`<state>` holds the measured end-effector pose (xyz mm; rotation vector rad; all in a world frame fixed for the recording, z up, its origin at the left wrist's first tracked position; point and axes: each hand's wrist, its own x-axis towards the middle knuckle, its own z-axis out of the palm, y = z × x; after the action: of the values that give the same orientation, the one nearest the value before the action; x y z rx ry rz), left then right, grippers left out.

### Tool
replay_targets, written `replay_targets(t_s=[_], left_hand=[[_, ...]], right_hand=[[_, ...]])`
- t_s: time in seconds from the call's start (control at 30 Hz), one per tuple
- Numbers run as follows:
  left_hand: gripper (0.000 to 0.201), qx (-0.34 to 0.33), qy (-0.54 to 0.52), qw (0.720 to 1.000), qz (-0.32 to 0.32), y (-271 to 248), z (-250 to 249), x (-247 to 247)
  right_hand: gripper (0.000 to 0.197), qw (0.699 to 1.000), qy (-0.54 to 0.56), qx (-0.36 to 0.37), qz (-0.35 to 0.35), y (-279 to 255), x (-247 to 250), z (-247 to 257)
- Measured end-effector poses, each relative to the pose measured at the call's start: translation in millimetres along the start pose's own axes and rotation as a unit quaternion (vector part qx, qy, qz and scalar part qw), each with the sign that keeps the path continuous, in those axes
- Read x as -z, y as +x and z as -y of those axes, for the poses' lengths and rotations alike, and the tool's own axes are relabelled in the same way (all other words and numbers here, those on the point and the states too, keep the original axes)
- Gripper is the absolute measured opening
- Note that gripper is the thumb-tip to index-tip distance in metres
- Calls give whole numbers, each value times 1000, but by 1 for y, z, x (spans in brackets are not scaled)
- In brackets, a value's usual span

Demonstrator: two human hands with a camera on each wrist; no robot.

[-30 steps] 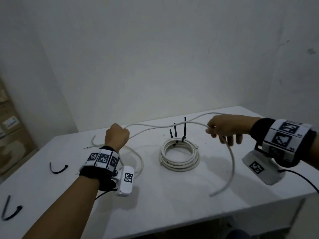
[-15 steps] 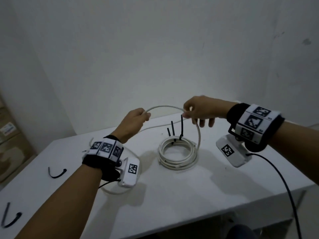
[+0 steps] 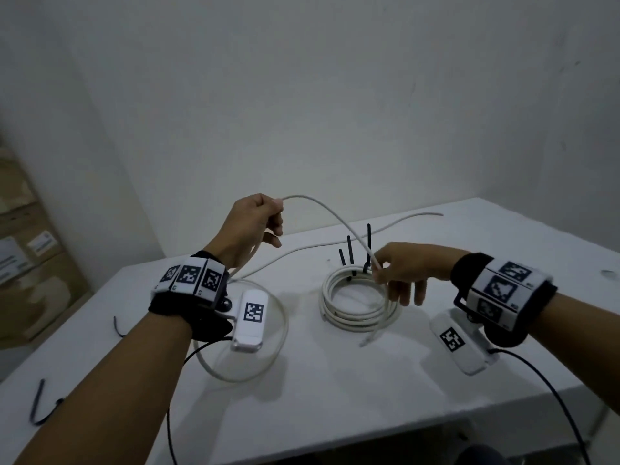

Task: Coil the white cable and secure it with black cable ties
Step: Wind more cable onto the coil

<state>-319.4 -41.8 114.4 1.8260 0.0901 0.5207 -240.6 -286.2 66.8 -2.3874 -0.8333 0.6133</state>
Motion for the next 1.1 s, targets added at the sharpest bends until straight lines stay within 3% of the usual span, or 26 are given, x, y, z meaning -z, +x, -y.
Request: replay_targets(t_s=[0.07,0.2,0.37,0.47,0.53,0.63,0.77,0.9,1.1], left_hand=[[19,5,2,1000,-8,-3,5,1],[19,28,-6,999,-19,-5,17,3],[18,35,-45,998,-38,-4,20,-4],[26,47,-168,984,-27,-6,17,-8],[30,57,-271,961,-14,-7,15,-8],[19,51,-272,961,8,-10,13,-6],[25,29,-120,991,43,-14,20,-4],[31,-2,-59,998,27,-16,24,-8],[30,6,-44,999,-9,-12,26,-16]], right_hand=[[13,988,145,46,-18,-1,-2,1],[13,886,442,117,-72,1,-10,12],[18,754,638,92,-127,19,-44,36],[21,668,731,67,-123,27,-61,51],[20,631,767,37,-110,29,-71,58],[18,602,794,10,-83,31,-81,64],[19,589,805,-15,-66,31,-85,71],[21,583,811,-20,-45,29,-88,80],[21,569,822,-14,-16,26,-94,90]])
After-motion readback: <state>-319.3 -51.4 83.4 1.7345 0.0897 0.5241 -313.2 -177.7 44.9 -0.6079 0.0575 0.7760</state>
